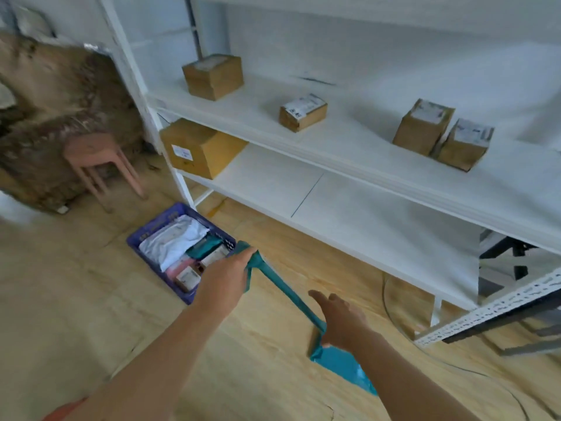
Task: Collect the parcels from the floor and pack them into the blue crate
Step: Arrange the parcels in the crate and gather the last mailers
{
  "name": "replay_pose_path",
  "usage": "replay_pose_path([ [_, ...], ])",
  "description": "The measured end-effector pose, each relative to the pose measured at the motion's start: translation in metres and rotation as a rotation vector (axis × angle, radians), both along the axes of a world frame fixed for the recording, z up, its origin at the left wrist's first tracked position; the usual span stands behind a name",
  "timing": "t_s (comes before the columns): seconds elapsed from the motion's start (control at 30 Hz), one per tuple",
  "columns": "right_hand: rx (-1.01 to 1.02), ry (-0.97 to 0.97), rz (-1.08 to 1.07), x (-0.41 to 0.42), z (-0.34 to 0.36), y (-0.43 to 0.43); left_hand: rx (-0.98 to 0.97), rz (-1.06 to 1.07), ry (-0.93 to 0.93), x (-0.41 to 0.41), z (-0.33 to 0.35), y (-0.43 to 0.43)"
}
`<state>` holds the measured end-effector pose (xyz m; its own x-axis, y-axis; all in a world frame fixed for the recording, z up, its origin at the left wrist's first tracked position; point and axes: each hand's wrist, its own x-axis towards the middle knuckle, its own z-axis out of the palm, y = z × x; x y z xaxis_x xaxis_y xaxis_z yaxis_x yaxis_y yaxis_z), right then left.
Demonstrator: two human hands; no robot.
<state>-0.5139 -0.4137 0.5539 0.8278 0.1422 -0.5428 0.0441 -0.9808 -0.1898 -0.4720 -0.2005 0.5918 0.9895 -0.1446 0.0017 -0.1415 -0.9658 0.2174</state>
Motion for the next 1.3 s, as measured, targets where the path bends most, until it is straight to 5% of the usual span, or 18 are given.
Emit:
replay_pose_path([
  [0.27,0.034,-0.076,0.119,0.054,0.032,0.131,-0.793,0.472,0.000,0.025,0.040,0.125],
  [0.63,0.343,0.233,-0.161,0.129,0.012,0.250,-1.204,0.839,-0.048,0.097,0.036,0.221],
  [0.77,0.606,0.406,-0.491,0.189,-0.004,0.282,-1.222,0.910,-0.090,0.155,0.028,0.257],
  [0.83,0.849,0.535,-0.745,0.228,-0.008,0.304,-1.216,0.951,-0.096,0.194,0.025,0.278],
  [0.97,0.982,0.401,-0.962,0.318,-0.015,0.337,-1.037,0.847,-0.058,0.274,0.026,0.313],
  [1.1,0.858,0.318,-1.036,0.400,-0.024,0.349,-0.511,0.538,0.001,0.338,0.017,0.350],
  [1.3,0.692,0.345,-1.129,0.458,-0.048,0.373,0.010,0.315,0.198,0.405,-0.023,0.398],
])
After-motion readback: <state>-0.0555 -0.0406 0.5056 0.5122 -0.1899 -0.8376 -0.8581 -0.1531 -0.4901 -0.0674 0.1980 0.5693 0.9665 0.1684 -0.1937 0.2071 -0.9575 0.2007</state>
